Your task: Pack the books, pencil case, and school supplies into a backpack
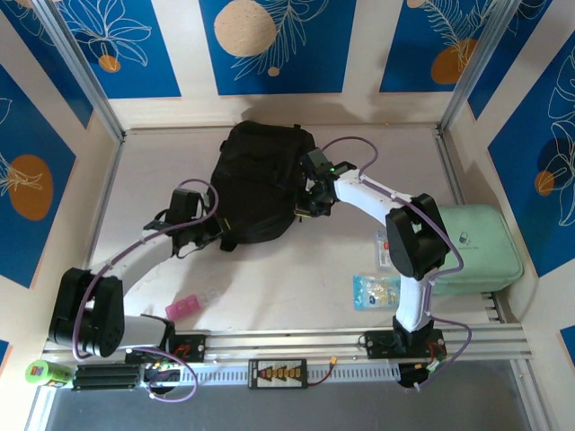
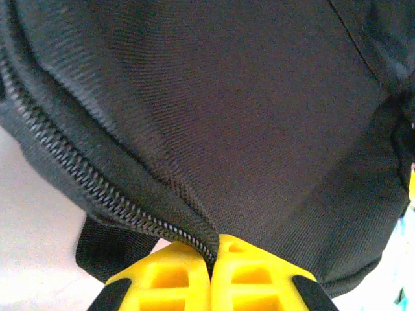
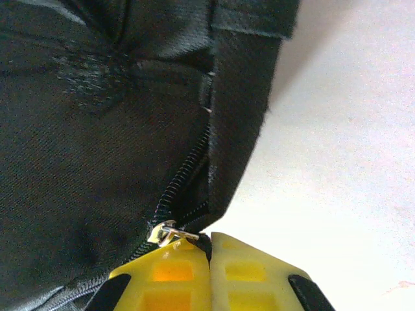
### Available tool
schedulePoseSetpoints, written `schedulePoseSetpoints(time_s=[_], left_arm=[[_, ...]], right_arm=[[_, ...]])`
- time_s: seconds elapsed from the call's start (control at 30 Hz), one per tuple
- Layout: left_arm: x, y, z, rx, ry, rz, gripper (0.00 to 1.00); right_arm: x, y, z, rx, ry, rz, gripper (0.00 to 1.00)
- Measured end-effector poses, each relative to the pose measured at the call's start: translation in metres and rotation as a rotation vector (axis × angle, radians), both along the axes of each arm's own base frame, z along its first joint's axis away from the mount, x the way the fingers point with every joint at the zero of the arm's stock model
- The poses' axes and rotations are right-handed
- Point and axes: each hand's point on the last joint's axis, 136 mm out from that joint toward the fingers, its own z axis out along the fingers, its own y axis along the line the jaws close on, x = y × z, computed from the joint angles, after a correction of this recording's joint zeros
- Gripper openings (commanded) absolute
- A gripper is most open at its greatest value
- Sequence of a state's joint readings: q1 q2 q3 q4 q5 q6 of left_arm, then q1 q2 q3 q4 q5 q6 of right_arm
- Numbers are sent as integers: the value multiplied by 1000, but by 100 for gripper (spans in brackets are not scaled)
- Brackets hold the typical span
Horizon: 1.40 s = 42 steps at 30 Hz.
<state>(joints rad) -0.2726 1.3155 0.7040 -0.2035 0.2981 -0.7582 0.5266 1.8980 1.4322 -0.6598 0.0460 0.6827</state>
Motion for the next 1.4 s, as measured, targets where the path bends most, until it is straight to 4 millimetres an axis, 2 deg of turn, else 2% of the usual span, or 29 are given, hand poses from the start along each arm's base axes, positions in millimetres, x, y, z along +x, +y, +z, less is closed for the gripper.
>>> schedulePoseSetpoints(time_s=[0.23, 0.37, 0.43, 0.53, 0.6, 0.67, 0.77, 0.87, 0.97, 1.07, 1.2, 1.27, 1.4], left_arm=[[-53, -39, 10, 3, 15, -145, 0], [-86, -59, -1, -33, 44, -180, 24], [-94, -62, -2, -35, 53, -190, 41], [-92, -57, 5, 11, 31, -191, 62], [-84, -53, 18, 61, -2, -194, 71], [-71, -51, 40, 102, -63, -196, 77], [-47, -49, 70, 143, -150, -192, 80], [-19, -40, 82, 181, -184, -168, 80], [6, -34, 75, 207, -168, -161, 81], [29, -39, 63, 231, -136, -184, 82], [56, -51, 51, 235, -106, -217, 77], [68, -64, 47, 200, -99, -246, 72], [86, -92, 40, 128, -92, -300, 69]], right_arm=[[-39, -29, -4, 9, 5, -38, 0], [-64, -49, -10, 21, 44, -88, 0], [-66, -57, -13, 19, 53, -115, 1], [-60, -68, -11, 4, 29, -152, 13], [-54, -75, -3, 2, -7, -172, 28], [-48, -82, 9, 8, -56, -184, 45], [-37, -85, 35, 38, -155, -188, 59], [-30, -81, 55, 78, -228, -176, 61], [-21, -74, 64, 106, -253, -162, 62], [-10, -63, 66, 126, -252, -144, 62], [4, -50, 59, 125, -227, -128, 62], [11, -46, 50, 118, -207, -125, 61], [18, -43, 32, 98, -164, -129, 61]])
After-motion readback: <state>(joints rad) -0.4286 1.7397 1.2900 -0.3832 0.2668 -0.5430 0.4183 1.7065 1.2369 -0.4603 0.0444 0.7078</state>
